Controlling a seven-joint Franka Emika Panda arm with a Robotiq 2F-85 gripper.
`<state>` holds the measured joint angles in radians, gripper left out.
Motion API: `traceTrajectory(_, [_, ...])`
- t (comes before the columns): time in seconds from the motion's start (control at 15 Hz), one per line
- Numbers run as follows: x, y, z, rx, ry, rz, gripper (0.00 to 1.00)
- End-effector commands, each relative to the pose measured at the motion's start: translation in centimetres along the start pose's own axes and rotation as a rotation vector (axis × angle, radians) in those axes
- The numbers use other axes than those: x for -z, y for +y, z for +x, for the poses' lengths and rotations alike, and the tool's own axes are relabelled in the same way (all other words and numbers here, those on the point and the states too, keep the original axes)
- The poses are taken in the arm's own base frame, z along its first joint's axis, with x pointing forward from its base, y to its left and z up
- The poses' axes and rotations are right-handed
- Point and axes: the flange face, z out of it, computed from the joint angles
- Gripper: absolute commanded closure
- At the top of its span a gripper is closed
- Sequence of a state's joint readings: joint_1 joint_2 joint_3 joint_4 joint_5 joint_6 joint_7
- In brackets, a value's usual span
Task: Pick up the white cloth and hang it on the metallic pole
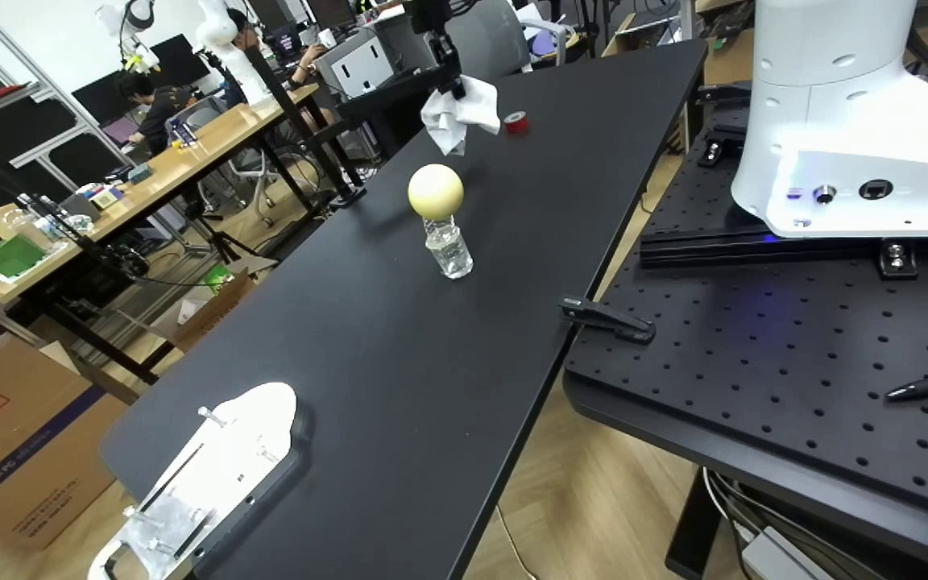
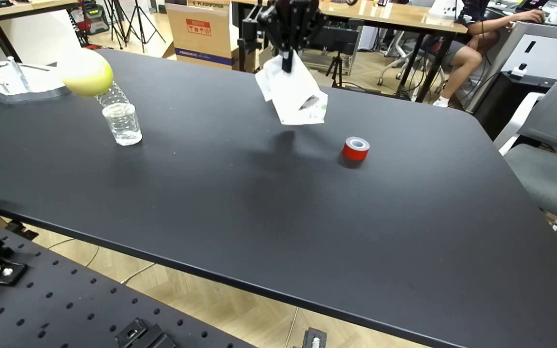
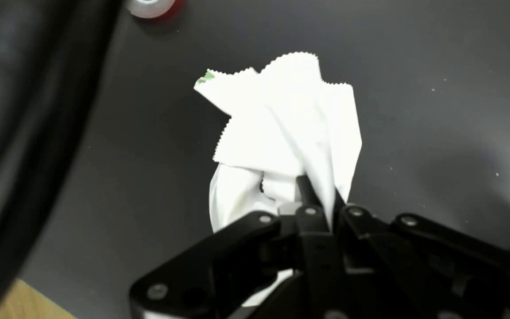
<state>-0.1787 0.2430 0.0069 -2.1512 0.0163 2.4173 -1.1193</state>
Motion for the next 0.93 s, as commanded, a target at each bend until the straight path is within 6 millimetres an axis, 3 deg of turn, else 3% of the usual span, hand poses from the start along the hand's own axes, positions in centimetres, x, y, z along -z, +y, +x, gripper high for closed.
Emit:
traceTrajectory(0.0, [5.4, -0.5, 2.5, -0.076, 0.0, -0.028, 0.99])
traceTrajectory(0.2, [10.0, -0.3, 4.6, -0.163, 0.045, -0.117, 0.99])
traceTrajectory(0.4, [13.0, -0.3, 6.0, -0.247, 0.074, -0.171, 0.99])
traceTrajectory(0.6, [13.9, -1.0, 7.1, -0.298, 0.073, -0.16, 0.99])
traceTrajectory(0.87, [12.8, -3.2, 7.4, -0.334, 0.036, -0.053, 0.99])
